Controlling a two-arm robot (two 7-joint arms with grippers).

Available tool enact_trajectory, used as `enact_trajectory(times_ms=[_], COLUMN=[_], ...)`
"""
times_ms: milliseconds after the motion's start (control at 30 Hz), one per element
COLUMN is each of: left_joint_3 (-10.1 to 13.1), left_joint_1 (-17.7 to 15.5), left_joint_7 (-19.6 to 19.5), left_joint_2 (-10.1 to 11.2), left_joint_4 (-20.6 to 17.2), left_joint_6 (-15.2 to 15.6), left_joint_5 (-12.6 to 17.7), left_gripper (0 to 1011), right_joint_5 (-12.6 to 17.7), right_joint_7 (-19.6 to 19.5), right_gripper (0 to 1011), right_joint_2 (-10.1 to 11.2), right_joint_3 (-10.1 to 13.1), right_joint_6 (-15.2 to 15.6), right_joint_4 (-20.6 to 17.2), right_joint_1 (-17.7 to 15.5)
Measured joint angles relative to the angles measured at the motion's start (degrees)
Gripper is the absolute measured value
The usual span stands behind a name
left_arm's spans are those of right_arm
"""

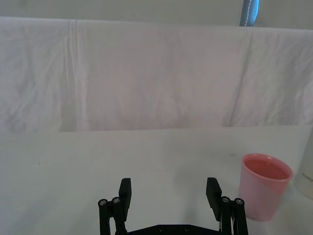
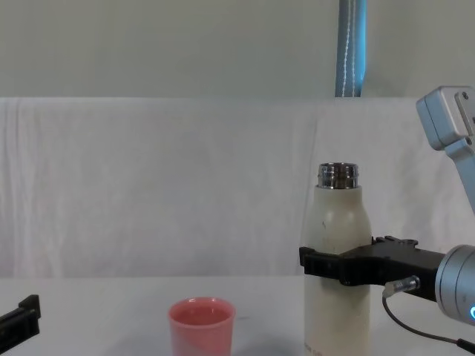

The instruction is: Grasp the thermos with one hand and pour water into the cup lid.

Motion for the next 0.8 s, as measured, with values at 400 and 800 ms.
enact_trajectory(times_ms=[400, 800], left_joint_3=[0.00, 0.00], left_joint_1=[0.00, 0.00], left_joint_7=[0.00, 0.00], left_joint_2=[0.00, 0.00], left_joint_4=[0.00, 0.00], left_joint_6=[0.00, 0.00], left_joint_5=[0.00, 0.00], left_gripper=[1001, 1001], right_joint_5=[0.00, 0.14], right_joint_7=[0.00, 0.29], right_gripper=[1001, 1001], right_joint_2=[0.00, 0.48], right_joint_3=[0.00, 0.06], right_joint_6=[0.00, 0.50], right_joint_4=[0.00, -1.07], right_joint_1=[0.00, -1.48])
